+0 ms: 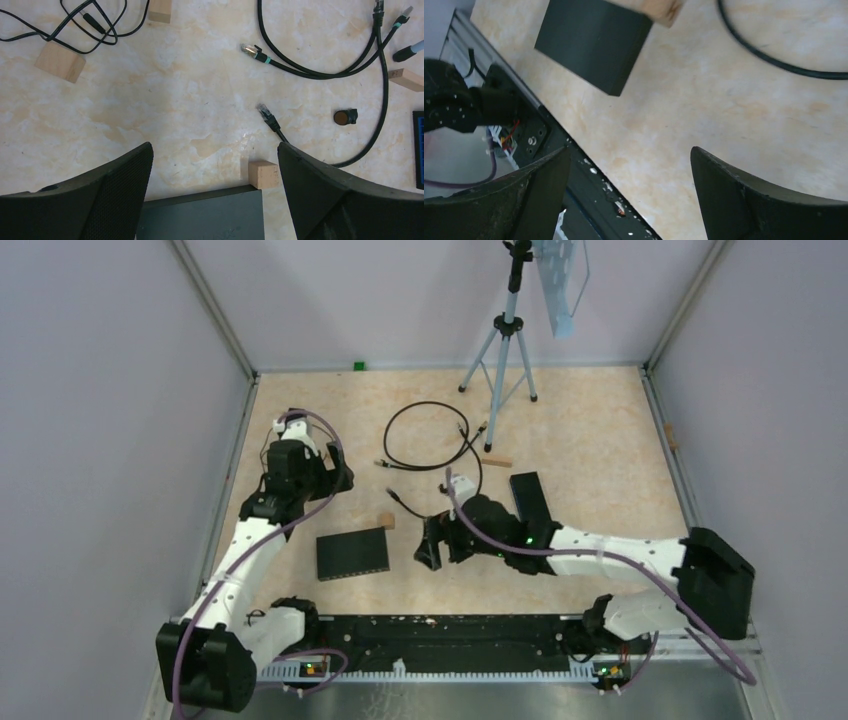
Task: Insert the plug into the switch port
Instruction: Move the connector to the corner of the board.
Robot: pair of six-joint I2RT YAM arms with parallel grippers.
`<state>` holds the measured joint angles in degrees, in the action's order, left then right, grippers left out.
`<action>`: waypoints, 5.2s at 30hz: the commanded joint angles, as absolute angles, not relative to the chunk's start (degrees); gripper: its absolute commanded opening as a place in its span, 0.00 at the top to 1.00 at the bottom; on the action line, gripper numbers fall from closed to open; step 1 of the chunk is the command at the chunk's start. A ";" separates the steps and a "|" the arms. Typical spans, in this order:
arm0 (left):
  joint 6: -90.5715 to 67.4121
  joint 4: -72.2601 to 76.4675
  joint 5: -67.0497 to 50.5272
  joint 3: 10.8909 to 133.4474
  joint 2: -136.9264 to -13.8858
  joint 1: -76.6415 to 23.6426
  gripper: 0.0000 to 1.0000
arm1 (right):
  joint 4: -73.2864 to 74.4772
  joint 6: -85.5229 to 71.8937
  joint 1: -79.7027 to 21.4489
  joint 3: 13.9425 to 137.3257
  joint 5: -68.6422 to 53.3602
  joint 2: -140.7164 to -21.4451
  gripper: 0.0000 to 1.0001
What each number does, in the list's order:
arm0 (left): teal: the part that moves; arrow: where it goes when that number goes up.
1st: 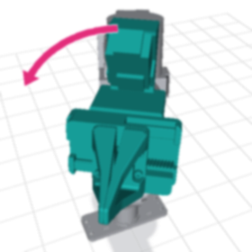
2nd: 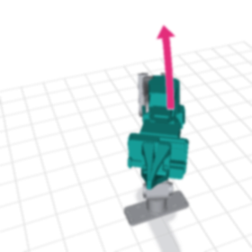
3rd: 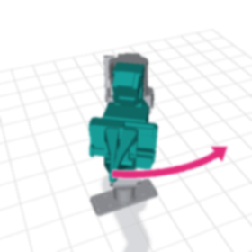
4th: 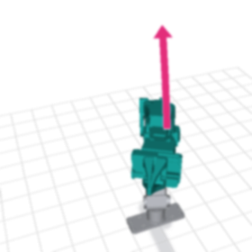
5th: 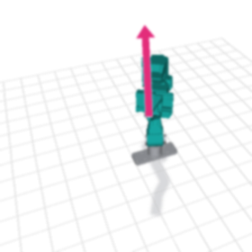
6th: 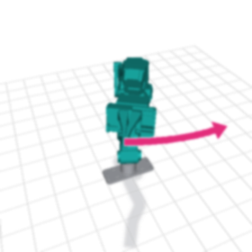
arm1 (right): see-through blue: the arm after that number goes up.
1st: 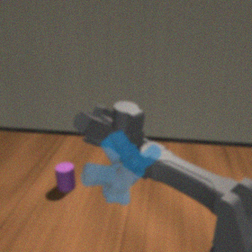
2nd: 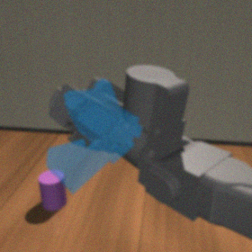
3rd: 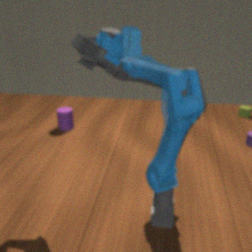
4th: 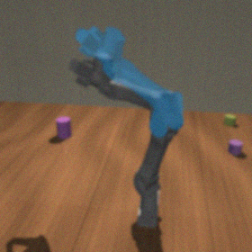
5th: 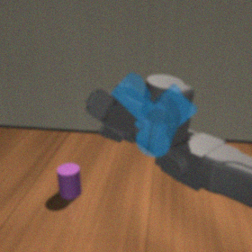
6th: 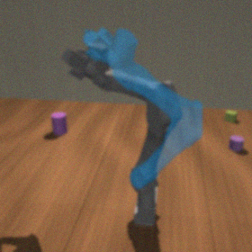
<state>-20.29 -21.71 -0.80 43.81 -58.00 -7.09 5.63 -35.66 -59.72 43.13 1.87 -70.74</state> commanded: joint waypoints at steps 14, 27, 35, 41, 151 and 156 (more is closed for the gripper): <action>-18.22 -24.51 4.50 48.43 -54.37 -6.51 0.01 | -26.94 -34.85 -76.18 47.13 -6.48 -100.79 0.17; -17.70 -26.04 8.51 47.37 -52.23 -5.95 0.01 | -23.86 -30.79 -75.27 52.65 -3.23 -109.00 0.18; -18.24 -25.61 4.12 48.68 -54.61 -2.99 0.01 | -26.40 -32.22 -66.40 52.28 -6.89 -109.98 0.17; -18.60 -25.56 3.01 49.32 -55.13 -1.99 0.01 | -25.84 -30.02 -62.08 56.89 -11.65 -112.29 0.17; -17.92 -34.12 6.00 47.67 -42.89 3.61 0.01 | 22.90 2.47 -53.02 85.49 1.40 -106.64 0.12; -17.58 -33.39 5.51 47.48 -42.81 3.64 0.01 | 16.52 3.35 -53.00 75.85 -2.89 -107.29 0.18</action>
<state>-16.93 -34.76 5.98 46.94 -43.59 3.36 21.39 1.98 -52.36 82.26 2.74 -105.69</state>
